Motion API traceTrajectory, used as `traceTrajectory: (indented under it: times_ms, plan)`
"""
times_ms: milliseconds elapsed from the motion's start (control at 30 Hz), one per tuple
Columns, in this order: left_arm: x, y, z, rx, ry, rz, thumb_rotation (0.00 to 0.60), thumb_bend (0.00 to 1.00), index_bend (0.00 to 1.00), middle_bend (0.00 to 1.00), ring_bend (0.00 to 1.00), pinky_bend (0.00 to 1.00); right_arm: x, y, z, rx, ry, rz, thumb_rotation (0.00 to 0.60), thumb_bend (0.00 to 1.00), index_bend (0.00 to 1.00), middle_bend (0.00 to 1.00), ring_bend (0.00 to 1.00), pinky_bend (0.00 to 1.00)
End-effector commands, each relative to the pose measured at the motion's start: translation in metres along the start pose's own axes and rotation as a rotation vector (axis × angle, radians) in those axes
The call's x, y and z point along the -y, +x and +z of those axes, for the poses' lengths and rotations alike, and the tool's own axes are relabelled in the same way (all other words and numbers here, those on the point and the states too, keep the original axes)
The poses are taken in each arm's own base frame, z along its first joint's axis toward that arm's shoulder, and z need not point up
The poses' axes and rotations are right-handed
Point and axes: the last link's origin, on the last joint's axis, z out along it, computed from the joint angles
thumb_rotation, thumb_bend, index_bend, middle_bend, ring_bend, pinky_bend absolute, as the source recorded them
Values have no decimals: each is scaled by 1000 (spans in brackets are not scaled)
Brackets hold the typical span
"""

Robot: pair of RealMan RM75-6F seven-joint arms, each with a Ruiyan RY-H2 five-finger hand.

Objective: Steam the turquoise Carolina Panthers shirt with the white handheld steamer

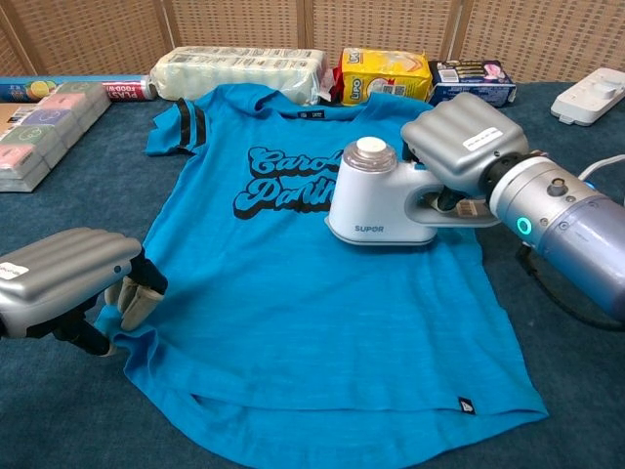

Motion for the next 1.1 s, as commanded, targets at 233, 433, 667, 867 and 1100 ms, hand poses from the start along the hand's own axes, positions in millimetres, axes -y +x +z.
traceTrajectory:
  times_ms: [233,433,667,867,1100]
  plan:
    - [3,1,-2,-3,6,-1,600,329,761,686,564,495,16,-1,4,6,23,2,600,366,722,715,796,769]
    - [4,1,-3,-3,8,-3,600,327,761,686,564,495,29,-3,5,2,47,-15,600,366,722,715,796,768]
    - [4,1,-4,-4,8,-7,600,327,761,687,564,496,41,-3,7,-9,74,-42,600,365,722,715,795,767]
    - [7,1,-5,-8,14,-8,600,327,761,687,564,495,52,-1,9,-22,98,-56,600,366,722,715,795,767]
    - [9,1,-7,-8,18,-8,600,327,761,686,564,495,57,-4,9,-24,109,-89,600,365,722,715,795,766]
